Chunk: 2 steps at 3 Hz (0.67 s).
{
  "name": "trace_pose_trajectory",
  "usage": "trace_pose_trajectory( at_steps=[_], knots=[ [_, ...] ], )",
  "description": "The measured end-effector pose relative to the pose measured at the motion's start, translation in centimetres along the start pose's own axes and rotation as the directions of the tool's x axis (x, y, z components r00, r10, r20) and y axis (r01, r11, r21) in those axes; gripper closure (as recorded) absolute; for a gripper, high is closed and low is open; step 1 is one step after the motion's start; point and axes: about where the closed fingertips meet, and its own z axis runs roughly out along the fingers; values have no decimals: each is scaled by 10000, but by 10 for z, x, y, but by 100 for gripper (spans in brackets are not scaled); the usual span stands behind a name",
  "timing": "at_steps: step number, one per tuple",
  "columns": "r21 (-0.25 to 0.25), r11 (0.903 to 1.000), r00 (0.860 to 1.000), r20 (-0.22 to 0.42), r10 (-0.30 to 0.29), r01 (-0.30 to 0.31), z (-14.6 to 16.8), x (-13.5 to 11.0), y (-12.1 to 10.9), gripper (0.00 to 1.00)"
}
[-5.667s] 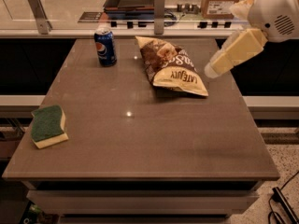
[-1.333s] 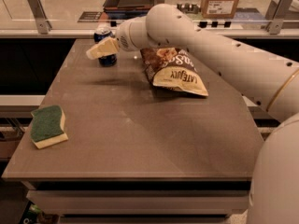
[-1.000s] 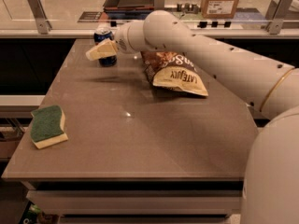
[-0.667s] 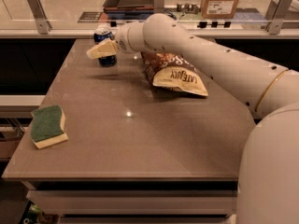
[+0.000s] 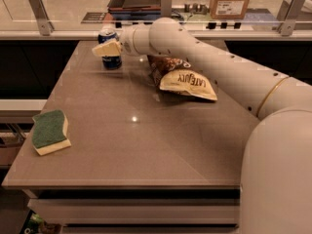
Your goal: Move pepsi can near sponge
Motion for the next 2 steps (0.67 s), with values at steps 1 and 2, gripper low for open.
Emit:
trace_pose_trajectory(
  at_steps=[1,2],
  knots=[
    [-33,10000,10000,-9,-2,2,2,0,2,43],
    [-58,10000,10000,-16,-2,2,3,1,3,64]
  ],
)
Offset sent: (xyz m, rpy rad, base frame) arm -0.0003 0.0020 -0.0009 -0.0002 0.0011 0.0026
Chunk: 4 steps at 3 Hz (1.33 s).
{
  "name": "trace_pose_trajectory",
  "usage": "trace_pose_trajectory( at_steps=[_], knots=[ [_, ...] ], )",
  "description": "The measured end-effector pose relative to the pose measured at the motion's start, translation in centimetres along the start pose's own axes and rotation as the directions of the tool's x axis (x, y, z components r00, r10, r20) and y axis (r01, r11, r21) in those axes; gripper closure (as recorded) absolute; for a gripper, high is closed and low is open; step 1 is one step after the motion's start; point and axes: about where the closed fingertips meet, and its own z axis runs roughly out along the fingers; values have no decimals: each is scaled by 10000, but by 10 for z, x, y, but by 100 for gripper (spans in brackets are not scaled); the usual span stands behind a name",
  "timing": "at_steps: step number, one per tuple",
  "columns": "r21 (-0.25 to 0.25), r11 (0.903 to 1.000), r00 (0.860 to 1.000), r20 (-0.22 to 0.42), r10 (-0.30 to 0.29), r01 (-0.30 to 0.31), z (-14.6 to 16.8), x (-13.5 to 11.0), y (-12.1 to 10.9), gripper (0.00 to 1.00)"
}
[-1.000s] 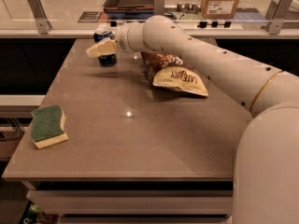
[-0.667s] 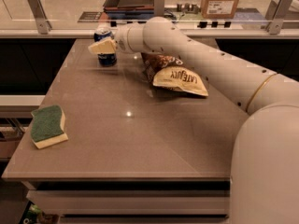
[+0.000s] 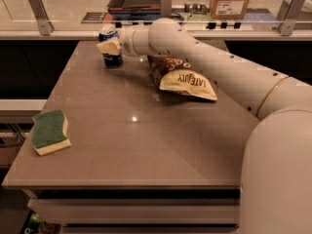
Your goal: Move pepsi can near sponge
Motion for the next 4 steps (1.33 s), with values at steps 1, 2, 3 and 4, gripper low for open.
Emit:
trace_pose_trajectory(
  at_steps=[1,2,3,4],
  knots=[
    [-35,10000,10000,-7,2,-2,2,0,2,88],
    [-67,10000,10000,-13,4,-4,3,1,4,100],
    [-226,9997,10000,-46,-25,24,4,-3,8,100],
    [-643,9977,9998,-111,194,-200,-5,-10,11,100]
  ],
)
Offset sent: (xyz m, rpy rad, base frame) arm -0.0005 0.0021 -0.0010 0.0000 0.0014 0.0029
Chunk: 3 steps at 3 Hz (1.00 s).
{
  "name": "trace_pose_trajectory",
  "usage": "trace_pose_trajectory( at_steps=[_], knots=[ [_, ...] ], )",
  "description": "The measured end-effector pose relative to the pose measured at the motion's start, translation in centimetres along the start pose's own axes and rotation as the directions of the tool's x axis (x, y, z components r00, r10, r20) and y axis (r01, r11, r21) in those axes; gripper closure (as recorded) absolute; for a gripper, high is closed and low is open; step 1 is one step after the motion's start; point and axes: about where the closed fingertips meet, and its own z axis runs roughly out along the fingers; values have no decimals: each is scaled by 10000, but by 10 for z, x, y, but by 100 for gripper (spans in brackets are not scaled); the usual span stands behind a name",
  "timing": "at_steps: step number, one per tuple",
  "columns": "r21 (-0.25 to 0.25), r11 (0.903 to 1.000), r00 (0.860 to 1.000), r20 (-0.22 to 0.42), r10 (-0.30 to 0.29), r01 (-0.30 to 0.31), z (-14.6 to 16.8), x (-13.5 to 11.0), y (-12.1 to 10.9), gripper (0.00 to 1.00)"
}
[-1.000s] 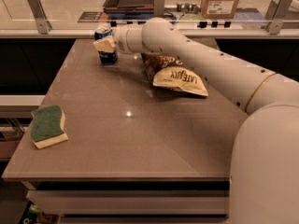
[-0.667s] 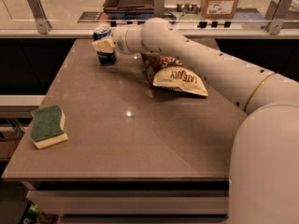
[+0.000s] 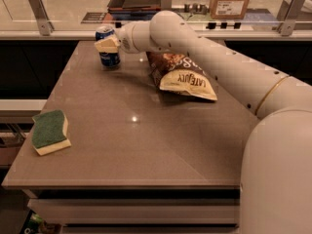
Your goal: Move pepsi can near sponge
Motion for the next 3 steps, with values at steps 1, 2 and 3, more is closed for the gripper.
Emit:
trace_pose_trajectory(
  at_steps=[1,2,3],
  knots=[
    [-289,9994,9998,-25,192,-192,-18,-10,7,100],
    [-658,9973,9994,-69,330,-334,-39,-17,20,100],
    [-1103,9936,9997,-62,231,-237,-65,-24,42,100]
  ],
)
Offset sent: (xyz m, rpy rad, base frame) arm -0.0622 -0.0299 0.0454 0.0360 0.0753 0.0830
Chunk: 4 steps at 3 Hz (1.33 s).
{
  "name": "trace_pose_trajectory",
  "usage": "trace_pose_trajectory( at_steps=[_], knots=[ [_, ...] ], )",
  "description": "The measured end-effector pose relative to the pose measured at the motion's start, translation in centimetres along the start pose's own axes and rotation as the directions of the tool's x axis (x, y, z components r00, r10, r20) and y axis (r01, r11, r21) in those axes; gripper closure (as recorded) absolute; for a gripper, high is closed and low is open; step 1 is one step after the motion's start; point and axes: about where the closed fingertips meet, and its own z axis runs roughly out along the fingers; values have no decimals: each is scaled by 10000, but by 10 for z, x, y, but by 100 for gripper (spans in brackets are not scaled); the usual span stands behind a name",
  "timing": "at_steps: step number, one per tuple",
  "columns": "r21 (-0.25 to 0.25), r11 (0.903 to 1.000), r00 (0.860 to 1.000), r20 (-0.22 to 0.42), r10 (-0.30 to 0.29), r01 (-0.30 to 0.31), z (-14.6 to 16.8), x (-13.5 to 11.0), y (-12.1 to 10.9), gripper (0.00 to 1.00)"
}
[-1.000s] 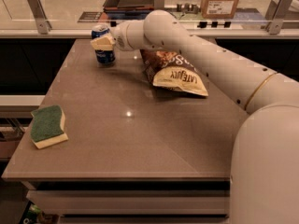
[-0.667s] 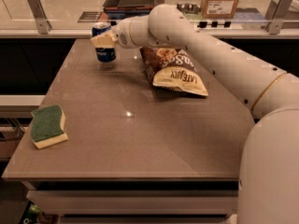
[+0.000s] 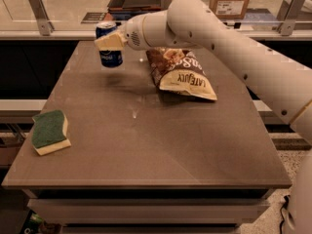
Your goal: Move pepsi can near sponge
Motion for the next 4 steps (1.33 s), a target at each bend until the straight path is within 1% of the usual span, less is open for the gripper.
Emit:
trace_pose_trajectory(
  at_steps=[1,2,3,4],
  knots=[
    [-390,9985,9992,-119,-392,387,-24,-4,24,100],
    [-767,9939,9960,-347,-826,797,-42,-6,51,100],
    [-1027,9899,9917,-742,-1053,974,-51,-5,82,100],
    [-1346,9862,9877,-1098,-1116,965,-55,1,115,100]
  ],
)
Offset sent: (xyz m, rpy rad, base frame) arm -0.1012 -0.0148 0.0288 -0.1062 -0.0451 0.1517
